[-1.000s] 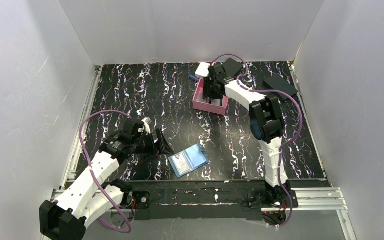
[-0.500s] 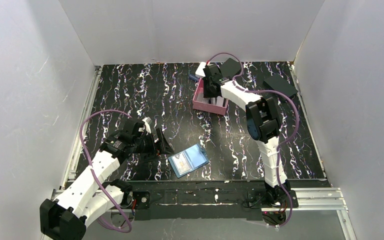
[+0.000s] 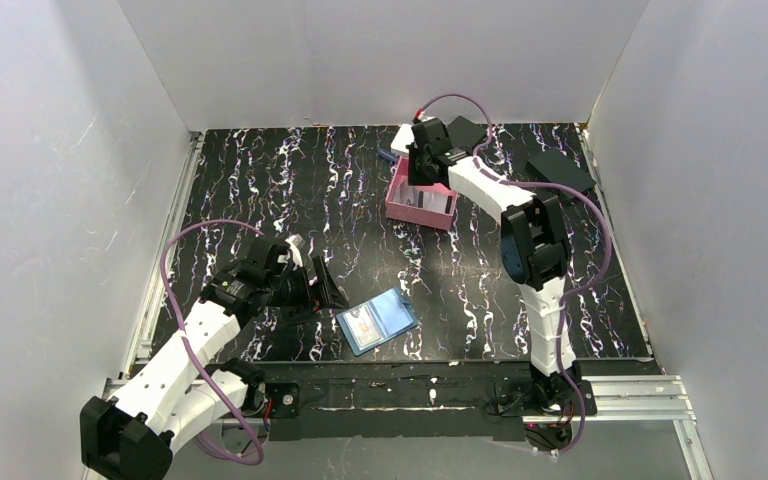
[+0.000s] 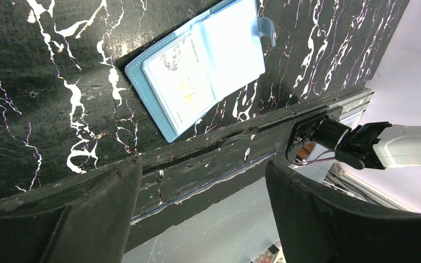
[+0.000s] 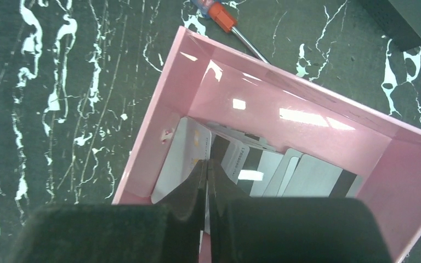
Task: Put the credit cards into the card holder
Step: Pick up the credit card from the storage box.
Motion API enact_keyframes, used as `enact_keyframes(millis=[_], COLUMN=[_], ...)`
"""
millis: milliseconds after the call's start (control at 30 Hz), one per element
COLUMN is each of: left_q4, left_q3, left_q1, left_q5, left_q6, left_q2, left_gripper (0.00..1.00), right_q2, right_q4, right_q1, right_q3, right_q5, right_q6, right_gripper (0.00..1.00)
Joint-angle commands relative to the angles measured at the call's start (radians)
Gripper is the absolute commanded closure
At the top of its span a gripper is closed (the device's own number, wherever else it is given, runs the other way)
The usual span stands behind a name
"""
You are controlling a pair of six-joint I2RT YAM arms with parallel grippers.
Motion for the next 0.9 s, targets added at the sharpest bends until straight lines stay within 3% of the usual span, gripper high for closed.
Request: enact_keyframes(millis=[0, 200, 433, 700, 867], left_q4=[0.003, 0.004, 0.004, 0.004, 0.004], left_q3=[0.028, 0.027, 0.024, 0.027, 0.02], left_q1=[0.0, 0.0, 0.0, 0.0, 0.0], left_q5=[0.015, 0.022, 0.024, 0.024, 0.025], left_q6=[-0.001, 0.0, -0.001, 0.001, -0.003], left_q2=[-0.006, -0.006, -0.013, -0.014, -0.026], left_gripper=[0.18, 0.18, 0.18, 0.18, 0.18], right_q2=[-0.059, -0.023, 0.007, 0.024, 0.029], right_q4=[0.093, 0.183, 0.24, 0.255, 0.228], right_q1=[-0.037, -0.069, -0.073, -0.073, -0.073], right_q3=[-0.037, -0.086, -0.11, -0.128, -0.134], right_q5=[-0.131, -0.324, -0.414, -0.434, -0.399], right_q6=[0.056, 0.165, 0.228, 0.251, 0.224], right_gripper=[0.99, 0.96, 0.88, 0.79, 0.78])
